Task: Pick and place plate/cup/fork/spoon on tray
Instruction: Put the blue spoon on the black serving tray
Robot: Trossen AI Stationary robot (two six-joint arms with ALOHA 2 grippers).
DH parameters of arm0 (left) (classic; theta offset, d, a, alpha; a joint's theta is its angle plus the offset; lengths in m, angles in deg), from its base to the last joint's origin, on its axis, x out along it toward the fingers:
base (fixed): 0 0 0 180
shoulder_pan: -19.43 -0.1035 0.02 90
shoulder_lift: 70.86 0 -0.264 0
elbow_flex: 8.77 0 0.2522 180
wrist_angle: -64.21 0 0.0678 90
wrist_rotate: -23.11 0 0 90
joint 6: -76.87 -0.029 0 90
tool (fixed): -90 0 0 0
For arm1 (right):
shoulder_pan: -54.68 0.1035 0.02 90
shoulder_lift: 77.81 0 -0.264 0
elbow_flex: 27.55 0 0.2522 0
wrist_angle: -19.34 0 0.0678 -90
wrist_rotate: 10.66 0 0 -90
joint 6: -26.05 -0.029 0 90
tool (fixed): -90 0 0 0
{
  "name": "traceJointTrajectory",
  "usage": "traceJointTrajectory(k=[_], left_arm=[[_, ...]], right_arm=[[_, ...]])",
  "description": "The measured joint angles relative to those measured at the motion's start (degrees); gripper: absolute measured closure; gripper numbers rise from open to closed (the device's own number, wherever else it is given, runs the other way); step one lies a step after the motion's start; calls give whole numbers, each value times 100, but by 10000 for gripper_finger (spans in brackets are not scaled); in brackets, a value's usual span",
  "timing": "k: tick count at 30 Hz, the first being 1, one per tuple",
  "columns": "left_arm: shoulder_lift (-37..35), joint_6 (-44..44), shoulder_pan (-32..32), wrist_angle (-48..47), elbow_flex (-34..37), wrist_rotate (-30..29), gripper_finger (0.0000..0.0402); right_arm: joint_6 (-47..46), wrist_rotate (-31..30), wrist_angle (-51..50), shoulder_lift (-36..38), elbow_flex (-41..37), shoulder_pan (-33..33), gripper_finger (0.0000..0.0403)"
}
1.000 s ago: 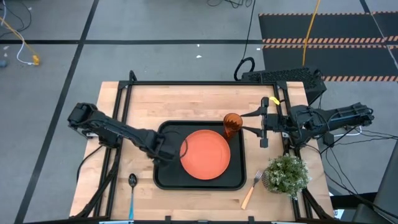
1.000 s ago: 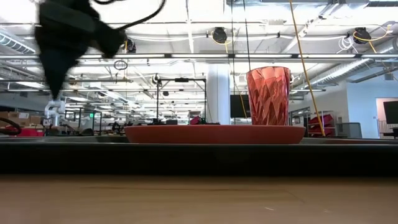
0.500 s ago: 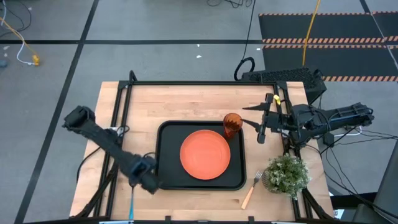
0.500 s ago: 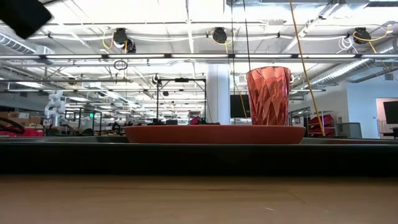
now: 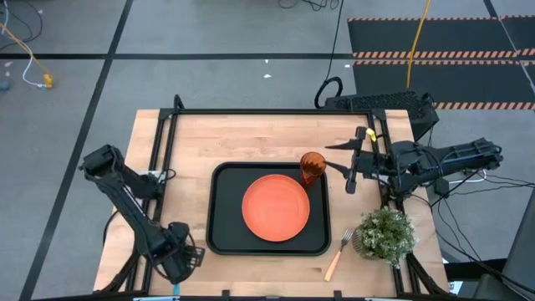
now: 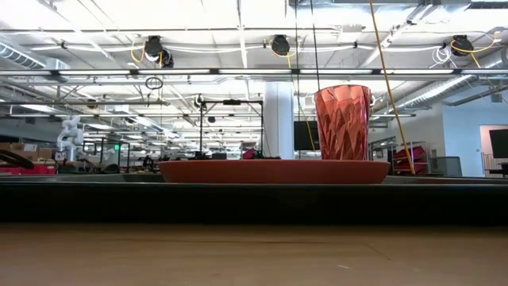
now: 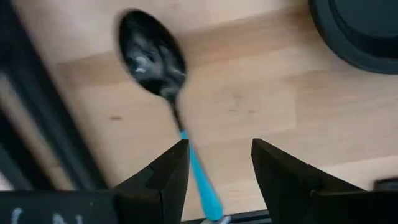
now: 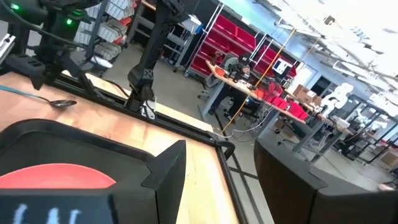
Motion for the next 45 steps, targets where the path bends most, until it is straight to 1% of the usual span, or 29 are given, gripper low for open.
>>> traceJointTrajectory(k=[5,7,13,16,20,22,24,27,28,33,41,43,45], left_arm=[[0,29,-56,1105,620,-330,225],[2,109,-30,1246,802,-346,225],[4,374,175,723,874,-312,225],[4,712,341,696,876,-312,225],[4,1060,481,850,876,141,225],[4,1137,524,928,876,234,225],[4,1160,591,1077,876,170,225],[4,1222,741,1260,874,-287,225],[4,1282,766,1238,874,-344,225],[228,1476,842,1021,870,-264,224],[792,1367,856,973,835,-231,225],[835,1327,856,953,830,-236,233],[834,1289,853,945,830,-298,250]], right_arm=[[-195,2,-167,0,0,0,222],[-242,4,-344,-2,0,0,222],[-302,3,-737,1,-2,0,222],[-352,2,-812,0,-2,0,222],[-404,3,-811,0,-2,0,222],[-410,2,-807,2,-2,0,222],[-460,2,-808,2,-2,0,222],[-511,2,-799,26,-2,0,222],[-513,2,-792,31,-2,0,222],[-557,2,-808,57,-2,0,222],[-579,3,-814,55,-2,9,222],[-579,4,-811,55,-2,9,222],[-579,2,-806,55,-2,9,222]])
